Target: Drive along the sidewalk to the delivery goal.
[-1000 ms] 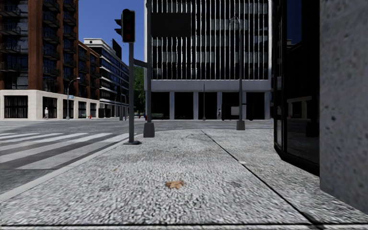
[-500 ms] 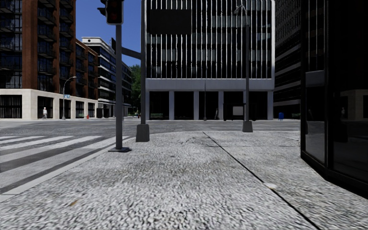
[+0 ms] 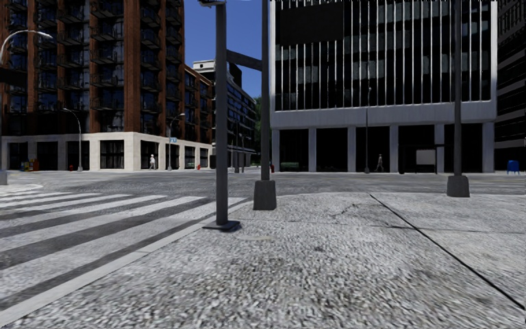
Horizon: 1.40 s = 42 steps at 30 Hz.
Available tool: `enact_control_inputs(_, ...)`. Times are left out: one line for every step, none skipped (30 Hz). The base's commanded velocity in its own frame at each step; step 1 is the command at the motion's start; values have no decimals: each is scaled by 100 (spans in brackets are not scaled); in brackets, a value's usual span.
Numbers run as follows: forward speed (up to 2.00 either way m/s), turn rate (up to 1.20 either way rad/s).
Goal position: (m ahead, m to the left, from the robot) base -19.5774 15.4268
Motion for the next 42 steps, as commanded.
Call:
enact_control_inputs(200,110)
enact_control_inputs(200,110)
enact_control_inputs(200,110)
enact_control_inputs(200,110)
enact_control_inputs(200,110)
enact_control_inputs(200,110)
enact_control_inputs(200,110)
enact_control_inputs(200,110)
enact_control_inputs(200,110)
enact_control_inputs(200,109)
enact_control_inputs(200,109)
enact_control_inputs(200,109)
enact_control_inputs(200,109)
enact_control_inputs(200,109)
enact_control_inputs(200,109)
enact_control_inputs(200,109)
enact_control_inputs(200,109)
enact_control_inputs(200,104)
enact_control_inputs(200,100)
enact_control_inputs(200,92)
enact_control_inputs(200,66)
enact_control_inputs(200,66)
enact_control_inputs(200,56)
enact_control_inputs(200,53)
enact_control_inputs(200,31)
enact_control_inputs(200,10)
enact_control_inputs(200,2)
enact_control_inputs(200,0)
enact_control_inputs(200,0)
enact_control_inputs(200,0)
enact_control_inputs(200,0)
enact_control_inputs(200,0)
enact_control_inputs(200,0)
enact_control_inputs(200,0)
enact_control_inputs(200,0)
enact_control_inputs(200,0)
enact_control_inputs(200,0)
enact_control_inputs(200,0)
enact_control_inputs(200,0)
enact_control_inputs(200,0)
enact_control_inputs(200,0)
enact_control_inputs(200,0)
